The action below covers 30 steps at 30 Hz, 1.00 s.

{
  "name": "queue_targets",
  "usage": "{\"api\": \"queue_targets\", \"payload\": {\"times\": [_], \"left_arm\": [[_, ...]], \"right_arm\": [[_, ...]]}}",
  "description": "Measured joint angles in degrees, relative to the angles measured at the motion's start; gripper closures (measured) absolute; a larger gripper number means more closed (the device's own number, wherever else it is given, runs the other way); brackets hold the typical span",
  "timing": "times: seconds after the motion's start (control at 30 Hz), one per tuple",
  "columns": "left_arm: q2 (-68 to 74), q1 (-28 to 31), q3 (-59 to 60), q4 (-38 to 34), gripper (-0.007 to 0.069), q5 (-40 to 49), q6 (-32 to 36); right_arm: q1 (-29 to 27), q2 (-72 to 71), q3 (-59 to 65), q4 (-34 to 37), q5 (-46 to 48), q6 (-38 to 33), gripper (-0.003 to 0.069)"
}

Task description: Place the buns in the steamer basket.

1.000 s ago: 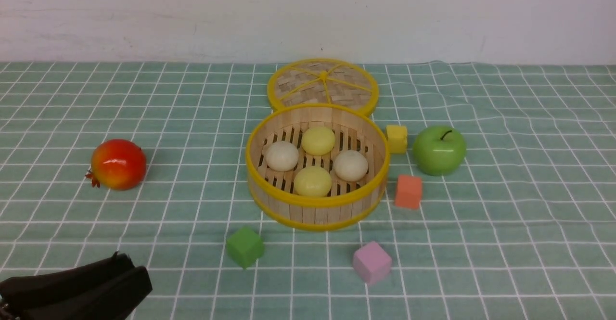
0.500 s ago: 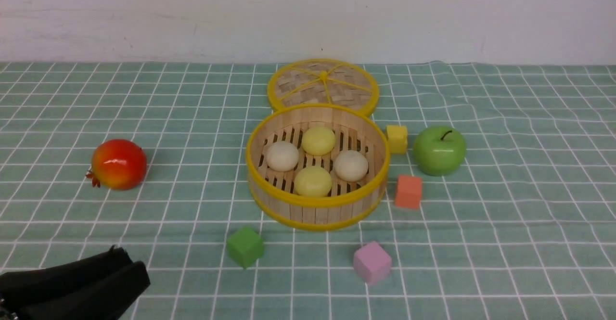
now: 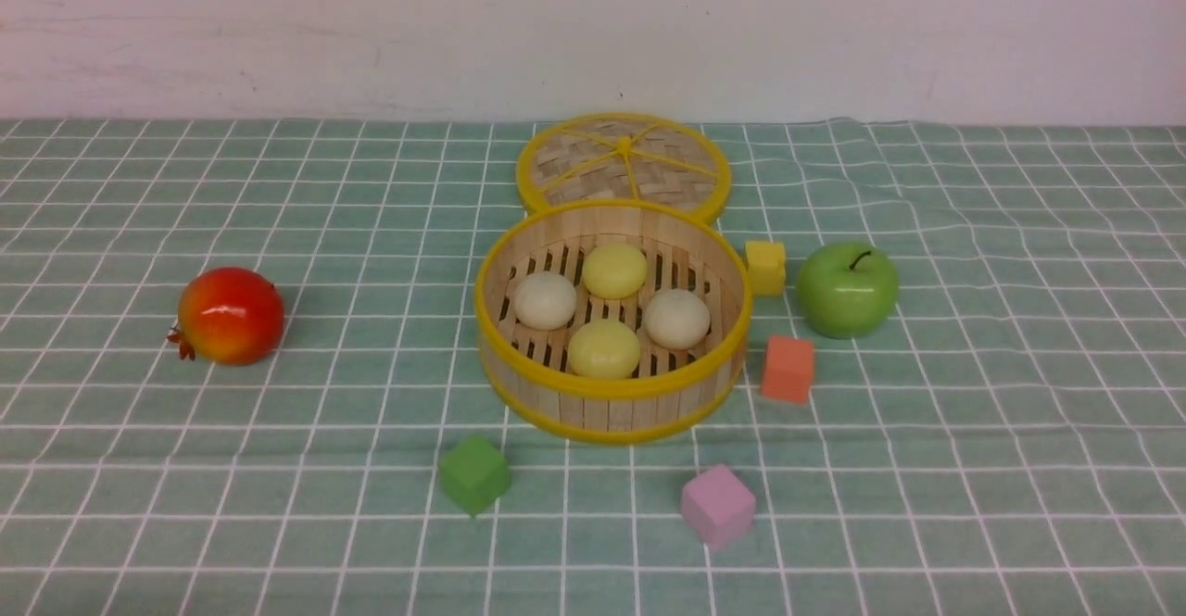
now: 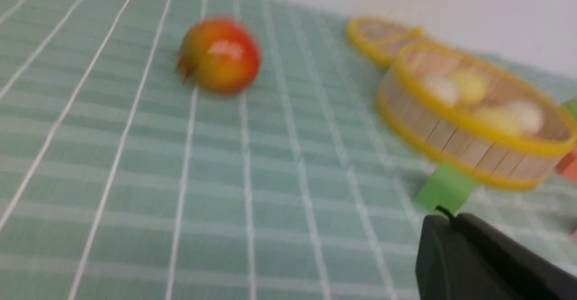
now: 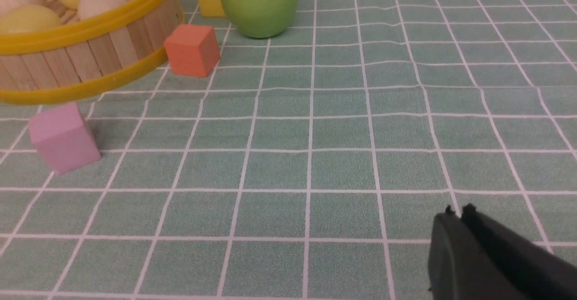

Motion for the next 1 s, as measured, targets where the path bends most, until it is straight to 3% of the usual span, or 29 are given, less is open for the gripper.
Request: {"api": "queue_targets", "payload": {"times": [0.13, 1.0], "left_arm": [[-0.12, 1.17, 0.55, -1.47, 0.0638, 5.07, 0.13], [-0.12, 1.17, 0.55, -1.86, 0.0638, 4.65, 0.17]], "right_arm": [[0.0, 0.0, 0.0, 0.0, 0.0, 0.02, 0.0637], [-0.06, 0.0, 0.0, 0.0, 0.0, 0.02, 0.0602]]}}
